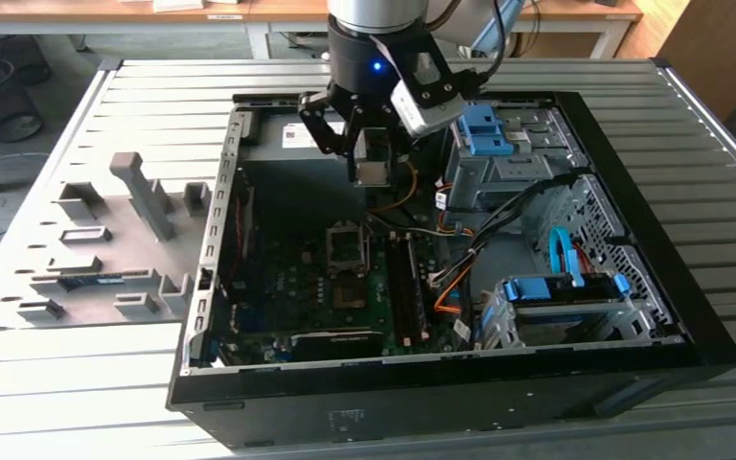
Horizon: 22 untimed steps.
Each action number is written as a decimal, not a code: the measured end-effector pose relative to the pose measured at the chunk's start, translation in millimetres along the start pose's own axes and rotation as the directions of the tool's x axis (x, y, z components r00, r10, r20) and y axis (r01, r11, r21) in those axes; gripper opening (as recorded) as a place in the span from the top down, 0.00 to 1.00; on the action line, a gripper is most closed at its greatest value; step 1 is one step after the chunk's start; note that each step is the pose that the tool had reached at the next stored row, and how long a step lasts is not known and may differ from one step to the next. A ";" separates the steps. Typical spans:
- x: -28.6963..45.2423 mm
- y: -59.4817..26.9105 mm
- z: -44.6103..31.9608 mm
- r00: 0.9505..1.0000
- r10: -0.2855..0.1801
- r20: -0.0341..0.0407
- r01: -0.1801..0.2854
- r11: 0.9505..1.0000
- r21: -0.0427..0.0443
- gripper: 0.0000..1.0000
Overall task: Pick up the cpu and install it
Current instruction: 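Pick up the cpu and move it towards the insertion slot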
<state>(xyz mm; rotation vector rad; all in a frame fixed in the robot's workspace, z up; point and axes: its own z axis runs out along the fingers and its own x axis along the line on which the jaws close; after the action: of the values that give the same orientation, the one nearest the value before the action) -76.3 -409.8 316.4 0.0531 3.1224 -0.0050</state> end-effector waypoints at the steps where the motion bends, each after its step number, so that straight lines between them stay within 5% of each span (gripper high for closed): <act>1: -0.3 0.0 0.6 1.000 0.000 0.000 0.000 1.000 0.000 0.53; 22: -4.0 -0.2 11.6 1.000 0.000 0.000 0.000 1.000 0.000 0.53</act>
<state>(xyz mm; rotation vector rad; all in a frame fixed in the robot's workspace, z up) -72.1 -410.1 304.9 0.0530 3.1223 -0.0049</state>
